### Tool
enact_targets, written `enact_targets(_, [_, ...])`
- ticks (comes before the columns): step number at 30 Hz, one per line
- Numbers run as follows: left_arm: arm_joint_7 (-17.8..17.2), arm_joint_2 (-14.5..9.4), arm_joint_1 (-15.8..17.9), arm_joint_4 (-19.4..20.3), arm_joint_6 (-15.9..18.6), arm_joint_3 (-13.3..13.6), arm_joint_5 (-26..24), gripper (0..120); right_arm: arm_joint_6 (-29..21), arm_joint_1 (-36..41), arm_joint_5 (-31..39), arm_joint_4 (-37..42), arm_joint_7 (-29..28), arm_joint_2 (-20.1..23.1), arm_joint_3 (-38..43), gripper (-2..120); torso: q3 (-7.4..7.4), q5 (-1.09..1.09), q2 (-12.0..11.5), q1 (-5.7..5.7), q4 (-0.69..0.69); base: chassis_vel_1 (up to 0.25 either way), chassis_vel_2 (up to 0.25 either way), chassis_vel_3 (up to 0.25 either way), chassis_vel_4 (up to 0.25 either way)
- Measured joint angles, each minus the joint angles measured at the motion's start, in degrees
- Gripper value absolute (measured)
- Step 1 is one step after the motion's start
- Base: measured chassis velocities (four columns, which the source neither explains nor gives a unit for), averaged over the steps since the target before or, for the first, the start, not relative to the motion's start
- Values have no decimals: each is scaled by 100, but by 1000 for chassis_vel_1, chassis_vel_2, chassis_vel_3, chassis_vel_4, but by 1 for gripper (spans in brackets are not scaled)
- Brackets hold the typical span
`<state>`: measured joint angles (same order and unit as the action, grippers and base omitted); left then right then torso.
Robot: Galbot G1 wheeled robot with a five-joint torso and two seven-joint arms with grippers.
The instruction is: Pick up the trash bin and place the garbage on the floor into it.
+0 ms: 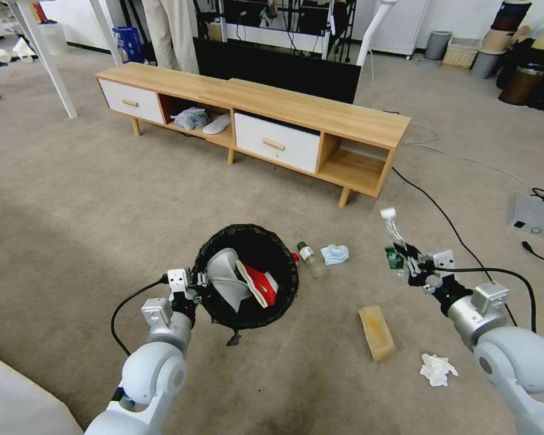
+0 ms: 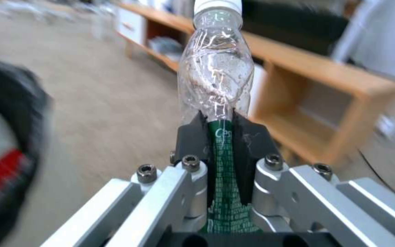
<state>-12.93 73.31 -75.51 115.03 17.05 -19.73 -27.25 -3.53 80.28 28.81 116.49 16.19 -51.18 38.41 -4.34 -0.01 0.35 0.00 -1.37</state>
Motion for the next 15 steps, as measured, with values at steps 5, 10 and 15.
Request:
enact_targets(5, [10, 5, 10, -27, 62, 57, -8, 4, 593, -106, 83, -101, 594, 109, -105, 9, 0, 1, 0, 0, -1, 0, 0, 0, 0])
enact_targets(10, [50, -31, 25, -65, 119, 124, -23, 4, 902, -273, 242, -31, 886, 399, -370, 9, 0, 1, 0, 0, -1, 0, 0, 0, 0])
enact_targets(15, [159, -63, 81, -146, 135, 203, -29, 4, 884, -820, 676, 160, 1009, 987, -982, 9, 0, 0, 0, 0, 1, 0, 0, 0, 0])
